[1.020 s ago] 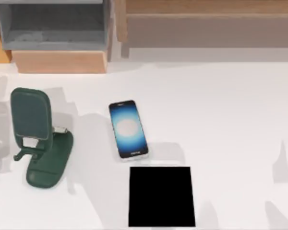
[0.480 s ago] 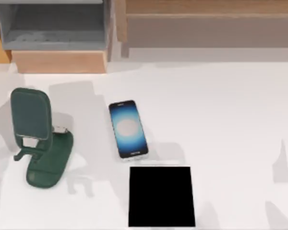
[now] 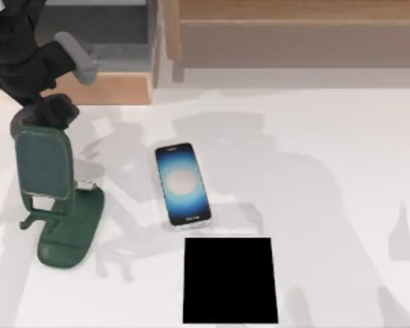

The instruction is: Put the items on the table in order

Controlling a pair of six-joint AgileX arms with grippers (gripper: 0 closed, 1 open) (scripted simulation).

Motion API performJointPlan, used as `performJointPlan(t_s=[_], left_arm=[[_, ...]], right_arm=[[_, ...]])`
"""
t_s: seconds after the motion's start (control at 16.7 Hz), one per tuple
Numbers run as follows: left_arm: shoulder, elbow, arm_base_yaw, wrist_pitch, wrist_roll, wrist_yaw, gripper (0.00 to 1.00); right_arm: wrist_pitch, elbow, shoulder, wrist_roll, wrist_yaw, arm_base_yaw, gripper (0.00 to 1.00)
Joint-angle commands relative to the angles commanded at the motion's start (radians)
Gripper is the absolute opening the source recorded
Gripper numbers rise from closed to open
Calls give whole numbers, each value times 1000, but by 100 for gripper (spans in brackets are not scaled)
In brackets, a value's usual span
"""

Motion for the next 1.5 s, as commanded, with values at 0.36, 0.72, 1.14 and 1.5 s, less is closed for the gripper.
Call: performJointPlan(t_s=[0.36,0.72,1.14,1.5], left_arm=[[-47,-106,-306,63,-638,4,0],[-75,-222,-575,102,-1215,23,0],[-83,-310,-764,134,-1646,46,0],[-84,-321,-794,142,-1714,51,0]], right_arm=[[0,0,0,0,0,0,100],[0,0,0,0,0,0,100],[0,0,0,0,0,0,100],[0,0,0,0,0,0,100]])
